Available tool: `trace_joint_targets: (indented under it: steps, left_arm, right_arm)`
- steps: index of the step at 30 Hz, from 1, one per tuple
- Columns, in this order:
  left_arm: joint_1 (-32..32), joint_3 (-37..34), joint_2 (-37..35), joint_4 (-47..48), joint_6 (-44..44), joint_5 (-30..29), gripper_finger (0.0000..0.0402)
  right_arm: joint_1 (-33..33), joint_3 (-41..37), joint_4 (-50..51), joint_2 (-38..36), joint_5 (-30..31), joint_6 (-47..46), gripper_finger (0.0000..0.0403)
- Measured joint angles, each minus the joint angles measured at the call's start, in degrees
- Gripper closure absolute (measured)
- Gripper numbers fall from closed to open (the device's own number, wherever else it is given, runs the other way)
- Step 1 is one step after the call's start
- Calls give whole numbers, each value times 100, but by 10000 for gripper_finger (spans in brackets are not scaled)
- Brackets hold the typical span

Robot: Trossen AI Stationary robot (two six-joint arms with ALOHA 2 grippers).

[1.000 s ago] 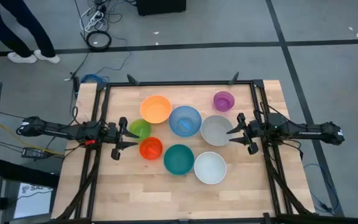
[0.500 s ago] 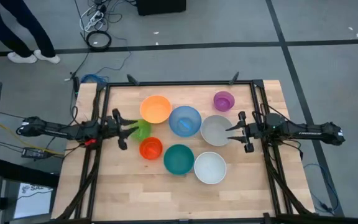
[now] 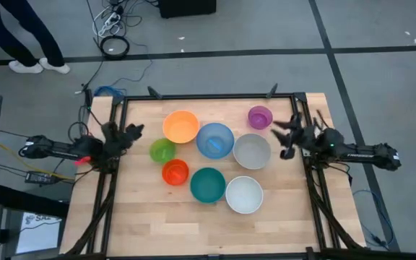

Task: Nest bowls inside each other
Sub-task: Stack the light orange bowl on top of the blue bowl

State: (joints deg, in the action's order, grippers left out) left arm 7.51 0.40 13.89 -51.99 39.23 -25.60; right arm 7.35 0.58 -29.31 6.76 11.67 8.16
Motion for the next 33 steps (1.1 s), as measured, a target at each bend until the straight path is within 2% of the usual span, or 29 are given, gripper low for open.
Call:
trace_joint_targets:
  steps: [2,5,10,13,15,18,21,25,27,30,33]
  left_arm:
    - [0,0,-4,-503,371,-24,264]
    - [0,0,-2,-1083,424,-27,264]
    - [0,39,-5,-1601,348,-339,264]
    - [0,131,-10,-1597,176,-642,264]
    - [-2,122,-5,-1519,128,-993,264]
    - [4,222,-9,-1247,39,-985,264]
    - [13,862,2,331,2,-954,264]
    - [4,2356,293,3910,133,-1253,264]
    - [4,3073,552,5353,143,-1419,264]
    - [0,4053,989,6974,55,-1472,264]
    - [0,4901,1548,8407,12,-1480,264]
  right_arm:
    - [25,0,-651,-1,135,-518,259]
    - [16,0,-1682,-6,124,-2186,259]
    - [36,4,-2502,-4,671,-2905,259]
    - [40,11,-2481,29,1086,-3899,259]
    - [13,139,-2127,123,803,-4148,259]
    - [-84,849,-945,424,265,-4322,259]
    - [-163,2138,945,1036,224,-4358,259]
    - [-205,4245,3587,2295,215,-4061,259]
    - [-205,5207,4869,2951,300,-4024,259]
    - [-172,6406,6343,3850,614,-4077,259]
    - [-89,7294,7359,4596,674,-4342,259]
